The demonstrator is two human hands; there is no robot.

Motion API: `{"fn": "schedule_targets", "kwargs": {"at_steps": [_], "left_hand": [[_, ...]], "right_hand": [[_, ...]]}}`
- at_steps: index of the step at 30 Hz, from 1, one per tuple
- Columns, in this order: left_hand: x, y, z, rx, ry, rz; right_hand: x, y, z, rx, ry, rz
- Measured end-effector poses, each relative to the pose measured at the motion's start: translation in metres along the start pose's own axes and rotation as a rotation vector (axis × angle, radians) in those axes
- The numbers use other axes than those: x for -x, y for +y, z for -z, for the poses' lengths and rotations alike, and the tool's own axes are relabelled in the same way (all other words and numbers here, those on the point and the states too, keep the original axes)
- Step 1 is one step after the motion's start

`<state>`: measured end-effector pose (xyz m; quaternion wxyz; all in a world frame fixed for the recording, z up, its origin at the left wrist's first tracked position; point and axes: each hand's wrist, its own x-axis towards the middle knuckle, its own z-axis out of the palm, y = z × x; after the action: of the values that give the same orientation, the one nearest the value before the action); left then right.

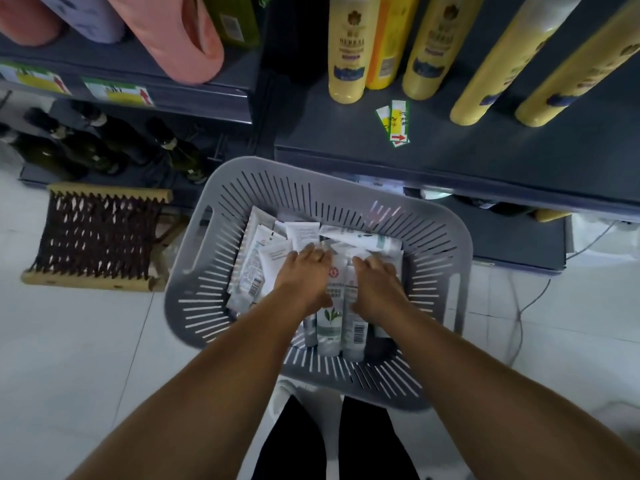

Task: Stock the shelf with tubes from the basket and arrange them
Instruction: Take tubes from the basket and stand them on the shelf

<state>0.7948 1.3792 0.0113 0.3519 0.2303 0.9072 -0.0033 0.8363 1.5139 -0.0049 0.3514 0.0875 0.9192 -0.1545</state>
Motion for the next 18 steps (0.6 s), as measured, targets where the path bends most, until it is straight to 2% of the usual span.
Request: {"fn": "schedule_targets", "kwargs": {"at_steps": [2, 7, 10, 13, 18], "left_hand": [[0.000, 0.000, 0.001, -0.004, 0.046, 0.003], [0.010, 0.005, 0.007, 0.084, 0.117, 0.058], [0.021, 0.009, 0.014, 0.375, 0.132, 0.132], [0.036, 0.009, 0.028, 0.653, 0.127, 0.154], [0.073, 0.011, 0.069, 0.652, 0.285, 0.028]], "right_hand": [[0.000, -0.001, 0.001, -0.012, 0.043, -0.018], [0.005, -0.007, 0.010, -0.243, 0.043, -0.072], [0.020, -0.006, 0.017, -0.247, 0.057, -0.042], [0.040, -0.002, 0.027, -0.384, 0.146, -0.048], [0.081, -0.017, 0.075, -0.506, 0.376, -0.014]]}}
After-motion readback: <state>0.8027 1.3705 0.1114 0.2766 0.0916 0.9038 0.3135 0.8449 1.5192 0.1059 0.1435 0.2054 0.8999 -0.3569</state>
